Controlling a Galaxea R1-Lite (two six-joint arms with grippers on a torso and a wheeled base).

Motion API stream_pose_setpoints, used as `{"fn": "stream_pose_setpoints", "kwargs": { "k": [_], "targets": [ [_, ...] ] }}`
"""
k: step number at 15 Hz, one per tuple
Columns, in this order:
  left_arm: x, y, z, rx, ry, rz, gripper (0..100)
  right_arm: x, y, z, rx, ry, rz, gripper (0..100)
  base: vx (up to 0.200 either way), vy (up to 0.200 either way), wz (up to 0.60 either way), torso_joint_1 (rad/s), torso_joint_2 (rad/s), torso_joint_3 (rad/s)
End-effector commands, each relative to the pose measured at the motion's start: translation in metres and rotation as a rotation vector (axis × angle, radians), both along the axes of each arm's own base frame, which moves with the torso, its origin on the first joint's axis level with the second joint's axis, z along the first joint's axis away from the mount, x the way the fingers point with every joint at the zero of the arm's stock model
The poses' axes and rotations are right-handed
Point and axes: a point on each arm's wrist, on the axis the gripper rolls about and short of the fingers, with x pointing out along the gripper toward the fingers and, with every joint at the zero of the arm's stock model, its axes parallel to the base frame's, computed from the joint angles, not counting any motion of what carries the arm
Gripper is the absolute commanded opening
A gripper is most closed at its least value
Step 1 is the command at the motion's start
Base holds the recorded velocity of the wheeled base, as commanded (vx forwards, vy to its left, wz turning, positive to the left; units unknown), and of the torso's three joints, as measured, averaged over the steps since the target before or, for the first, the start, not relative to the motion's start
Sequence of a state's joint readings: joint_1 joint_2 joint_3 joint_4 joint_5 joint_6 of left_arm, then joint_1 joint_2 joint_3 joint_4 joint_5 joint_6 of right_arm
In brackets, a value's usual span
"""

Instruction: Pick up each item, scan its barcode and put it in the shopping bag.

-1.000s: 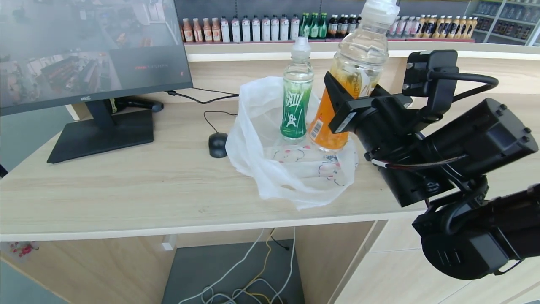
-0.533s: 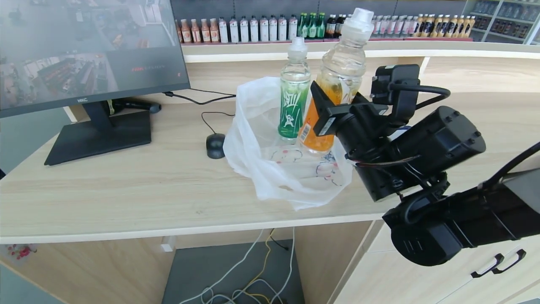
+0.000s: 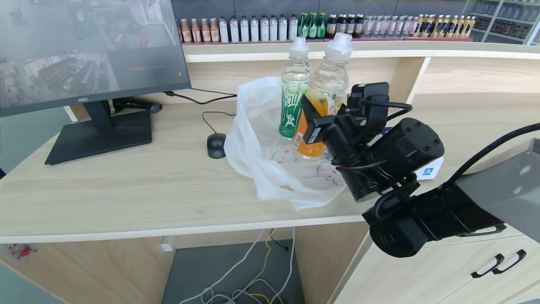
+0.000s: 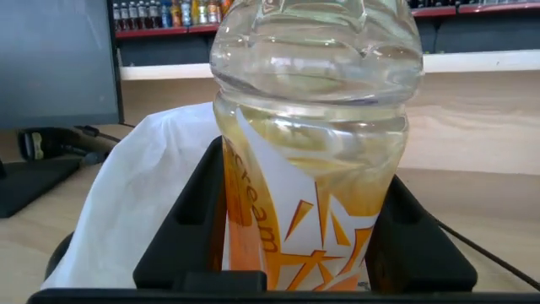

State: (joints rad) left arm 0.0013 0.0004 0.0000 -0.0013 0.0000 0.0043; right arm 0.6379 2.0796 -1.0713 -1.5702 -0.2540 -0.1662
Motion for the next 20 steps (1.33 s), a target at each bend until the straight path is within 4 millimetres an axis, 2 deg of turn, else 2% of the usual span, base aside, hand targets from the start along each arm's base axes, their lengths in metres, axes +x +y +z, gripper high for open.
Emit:
{"fn": "stream_pose_setpoints", "kwargs": {
  "k": [1,5,20],
  "targets": [
    [0.0,0.0,0.0,0.0,-0.001,0.0,100,0.008,0.006,-0.014,-0.02,0.024,-0.002,0,0.0,0.0,0.0,0.0,0.0,0.0],
    [0.0,0.0,0.0,0.0,-0.001,0.0,100,0.013,0.01,-0.024,-0.032,0.037,0.001,0,0.0,0.0,0.0,0.0,0.0,0.0],
    [0.0,0.0,0.0,0.0,-0.001,0.0,100,0.015,0.013,-0.033,-0.046,0.057,0.004,0,0.0,0.0,0.0,0.0,0.0,0.0]
  ]
}}
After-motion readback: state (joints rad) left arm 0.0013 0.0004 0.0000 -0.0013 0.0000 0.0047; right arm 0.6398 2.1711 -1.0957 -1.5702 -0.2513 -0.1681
